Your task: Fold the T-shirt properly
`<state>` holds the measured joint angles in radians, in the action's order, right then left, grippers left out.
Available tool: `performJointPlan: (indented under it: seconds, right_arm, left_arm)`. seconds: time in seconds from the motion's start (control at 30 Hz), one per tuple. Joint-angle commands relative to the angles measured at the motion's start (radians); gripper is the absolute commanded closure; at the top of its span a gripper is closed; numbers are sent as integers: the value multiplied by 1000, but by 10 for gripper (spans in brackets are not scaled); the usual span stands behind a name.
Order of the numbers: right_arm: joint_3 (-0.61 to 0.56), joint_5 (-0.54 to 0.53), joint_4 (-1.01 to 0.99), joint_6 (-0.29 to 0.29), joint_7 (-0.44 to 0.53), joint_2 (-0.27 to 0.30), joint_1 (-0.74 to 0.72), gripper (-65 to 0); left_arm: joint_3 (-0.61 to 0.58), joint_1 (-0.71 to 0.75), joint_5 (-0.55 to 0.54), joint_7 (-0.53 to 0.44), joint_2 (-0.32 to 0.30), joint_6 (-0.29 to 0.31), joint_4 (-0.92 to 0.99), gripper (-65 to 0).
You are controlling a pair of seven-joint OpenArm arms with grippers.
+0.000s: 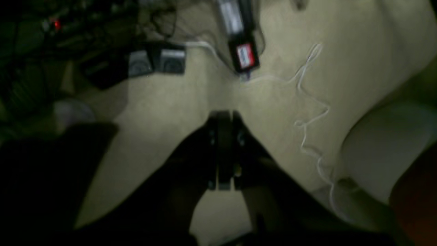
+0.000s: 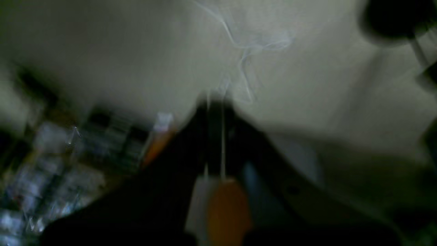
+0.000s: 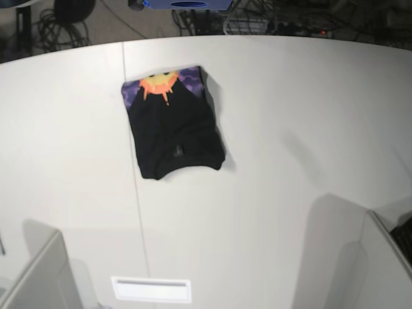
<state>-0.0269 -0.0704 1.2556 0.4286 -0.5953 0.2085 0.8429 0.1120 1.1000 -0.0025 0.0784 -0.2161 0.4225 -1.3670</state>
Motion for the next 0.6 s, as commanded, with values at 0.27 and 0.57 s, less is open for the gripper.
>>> performJointPlan:
  seconds: [0.27, 0.57]
  right_arm:
    - [-31, 14, -1031, -3, 558, -86, -446, 0]
    - [-28, 14, -1203, -213, 970, -154, -528, 0]
  left_arm:
    - [-159, -604, 140, -513, 20, -184, 1165, 0]
    - [-242, -838, 140, -501, 5, -187, 1332, 0]
